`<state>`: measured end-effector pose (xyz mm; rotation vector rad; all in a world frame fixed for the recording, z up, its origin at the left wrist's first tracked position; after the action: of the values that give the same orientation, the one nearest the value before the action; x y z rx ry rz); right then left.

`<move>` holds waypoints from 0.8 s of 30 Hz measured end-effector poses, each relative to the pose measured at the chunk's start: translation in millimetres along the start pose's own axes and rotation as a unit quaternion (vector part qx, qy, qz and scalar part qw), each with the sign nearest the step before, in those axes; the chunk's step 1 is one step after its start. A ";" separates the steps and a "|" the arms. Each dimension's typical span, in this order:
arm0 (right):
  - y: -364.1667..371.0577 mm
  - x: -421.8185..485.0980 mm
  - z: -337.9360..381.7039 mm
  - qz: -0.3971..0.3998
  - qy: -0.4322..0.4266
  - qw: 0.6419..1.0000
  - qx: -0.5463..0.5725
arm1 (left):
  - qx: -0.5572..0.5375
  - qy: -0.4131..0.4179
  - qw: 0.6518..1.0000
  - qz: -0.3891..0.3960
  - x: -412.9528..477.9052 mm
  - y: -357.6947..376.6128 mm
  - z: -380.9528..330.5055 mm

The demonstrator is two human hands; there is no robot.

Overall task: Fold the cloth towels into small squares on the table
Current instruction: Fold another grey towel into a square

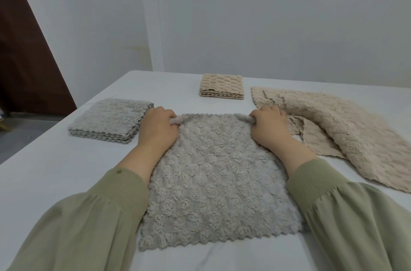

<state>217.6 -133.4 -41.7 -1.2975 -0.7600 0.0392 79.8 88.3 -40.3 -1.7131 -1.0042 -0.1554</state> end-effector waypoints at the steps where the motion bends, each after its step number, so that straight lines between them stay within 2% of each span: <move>1: -4.3 0.2 0.9 -0.018 -0.005 1.000 -0.005 | -0.004 -0.009 1.000 -0.015 0.5 -3.3 1.6; 6: -32.5 -1.5 -7.9 -0.138 0.024 0.990 -0.012 | -0.046 -0.046 0.992 -0.109 -1.1 -26.2 5.5; 9: -37.2 -4.4 -18.3 -0.137 0.054 0.988 -0.037 | -0.068 -0.055 0.985 -0.147 -6.5 -40.5 5.7; 13: -42.5 -7.4 -25.6 -0.127 0.071 0.989 -0.036 | -0.096 -0.102 0.978 -0.152 -15.7 -51.4 7.4; 16: -57.1 -15.7 -33.0 -0.161 0.130 0.975 0.084 | -0.205 -0.153 0.959 -0.124 -20.9 -44.0 12.4; 19: -60.5 -27.3 -44.2 -0.174 0.203 0.939 0.217 | -0.381 -0.241 0.888 -0.088 -29.1 -35.4 16.2; 22: -47.9 -34.6 -51.9 -0.125 0.277 0.872 0.383 | -0.458 -0.257 0.849 -0.050 -36.6 -36.7 5.6; 24: -57.5 -36.1 -48.5 -0.145 0.265 0.849 0.433 | -0.503 -0.235 0.831 -0.032 -38.2 -40.9 -4.3</move>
<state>193.7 -207.8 -12.2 -0.2817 -0.3582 -0.1965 29.3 66.1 -29.9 -2.7724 -1.4867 -0.3646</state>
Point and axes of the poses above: each hand's wrist, its own x-axis towards the middle knuckle, its own y-axis out of the palm, z = x × y, the point moved 8 cm from there along x, towards the middle knuckle, and after that the axes turned 13 degrees about -z, right-handed, at the moved point
